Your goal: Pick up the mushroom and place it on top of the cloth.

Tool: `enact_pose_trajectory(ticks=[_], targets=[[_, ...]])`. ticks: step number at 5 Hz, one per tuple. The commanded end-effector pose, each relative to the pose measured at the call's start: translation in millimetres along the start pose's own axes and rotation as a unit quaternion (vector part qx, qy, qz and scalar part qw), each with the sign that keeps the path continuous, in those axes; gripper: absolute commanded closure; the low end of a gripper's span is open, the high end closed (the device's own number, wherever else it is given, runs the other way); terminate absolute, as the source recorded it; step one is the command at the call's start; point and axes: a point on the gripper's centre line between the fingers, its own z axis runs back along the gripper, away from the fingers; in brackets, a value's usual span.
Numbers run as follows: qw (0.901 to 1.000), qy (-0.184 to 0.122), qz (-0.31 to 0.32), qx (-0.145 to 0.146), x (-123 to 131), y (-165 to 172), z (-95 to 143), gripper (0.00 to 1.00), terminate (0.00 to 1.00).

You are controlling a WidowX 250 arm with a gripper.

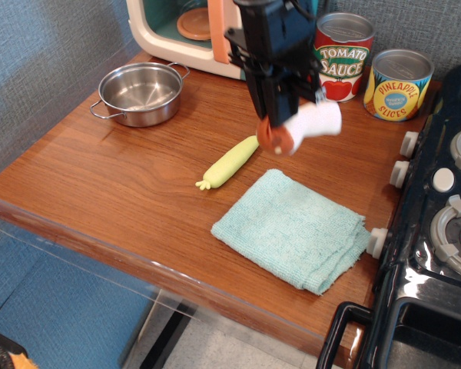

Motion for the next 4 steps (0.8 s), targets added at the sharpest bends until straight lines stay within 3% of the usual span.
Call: enact_pose_trajectory(ticks=[1,2,4], targets=[[0.9992,0.002,-0.037,0.017,-34.0,-11.0,13.6,1.0,0.0],[0.9989,0.02,-0.041,0.011,-34.4,-10.4,5.4,0.0,0.0],[0.9992,0.021,-0.033,0.005,-32.0,-11.0,4.5,0.0,0.0]])
